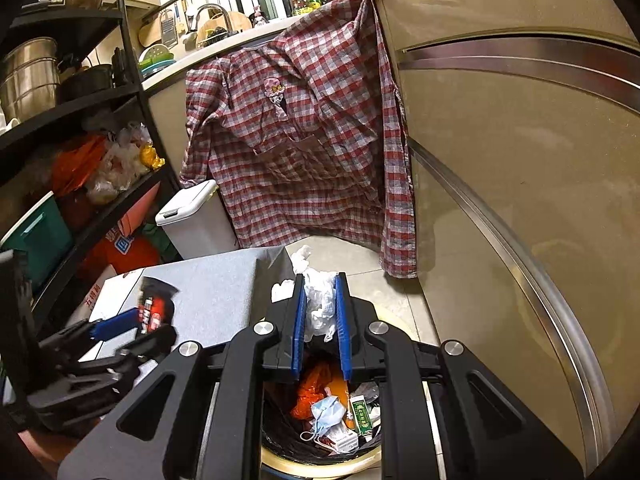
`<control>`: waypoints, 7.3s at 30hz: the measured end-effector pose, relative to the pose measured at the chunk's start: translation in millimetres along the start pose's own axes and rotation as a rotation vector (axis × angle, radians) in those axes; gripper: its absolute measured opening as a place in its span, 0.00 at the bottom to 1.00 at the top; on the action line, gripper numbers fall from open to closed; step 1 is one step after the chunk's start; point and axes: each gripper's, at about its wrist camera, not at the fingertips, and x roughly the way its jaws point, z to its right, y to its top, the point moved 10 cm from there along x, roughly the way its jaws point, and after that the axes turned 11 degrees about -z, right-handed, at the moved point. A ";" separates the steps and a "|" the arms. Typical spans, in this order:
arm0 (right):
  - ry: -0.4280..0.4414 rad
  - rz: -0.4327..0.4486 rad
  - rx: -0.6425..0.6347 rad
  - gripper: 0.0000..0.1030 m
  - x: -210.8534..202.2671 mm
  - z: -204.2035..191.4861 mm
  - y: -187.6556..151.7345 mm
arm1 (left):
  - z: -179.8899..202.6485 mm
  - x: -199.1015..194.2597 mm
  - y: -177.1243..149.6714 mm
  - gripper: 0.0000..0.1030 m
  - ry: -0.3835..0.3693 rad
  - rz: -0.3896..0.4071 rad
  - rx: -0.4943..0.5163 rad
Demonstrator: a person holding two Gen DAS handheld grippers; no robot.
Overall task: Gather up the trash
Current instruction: 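Open the right tool and the left tool to drop tissue and packet into the bin, then move both open tools back over the table toward the box and strap, then grasp the red-and-white ointment box with the left tool while the right tool grasps the black strap, then lift the box and strap and carry both over the bin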
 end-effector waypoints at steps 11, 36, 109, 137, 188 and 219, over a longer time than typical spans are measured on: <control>0.012 -0.007 0.012 0.17 3.6 0.0 0.0 | 14.5 21.4 5.5 0.68 -0.001 -0.027 0.015; 0.009 0.013 0.085 0.42 -2.5 18.8 4.7 | 13.0 29.6 7.3 0.84 0.013 -0.055 -0.004; 0.262 -0.191 -0.251 0.23 118.5 -203.1 -73.2 | -322.7 -12.5 -102.0 0.35 0.392 -0.173 -0.353; 0.333 -0.356 -0.147 0.37 246.1 -287.4 -62.1 | -349.1 1.5 -121.1 0.35 0.291 -0.191 -0.332; 0.092 -0.056 -0.223 0.08 -13.6 -107.6 -51.4 | -207.2 -108.6 -76.6 0.34 0.235 0.047 -0.221; -0.007 0.022 -0.039 0.08 -25.9 -4.9 -26.0 | -57.8 -74.9 -24.2 0.34 0.050 0.072 -0.068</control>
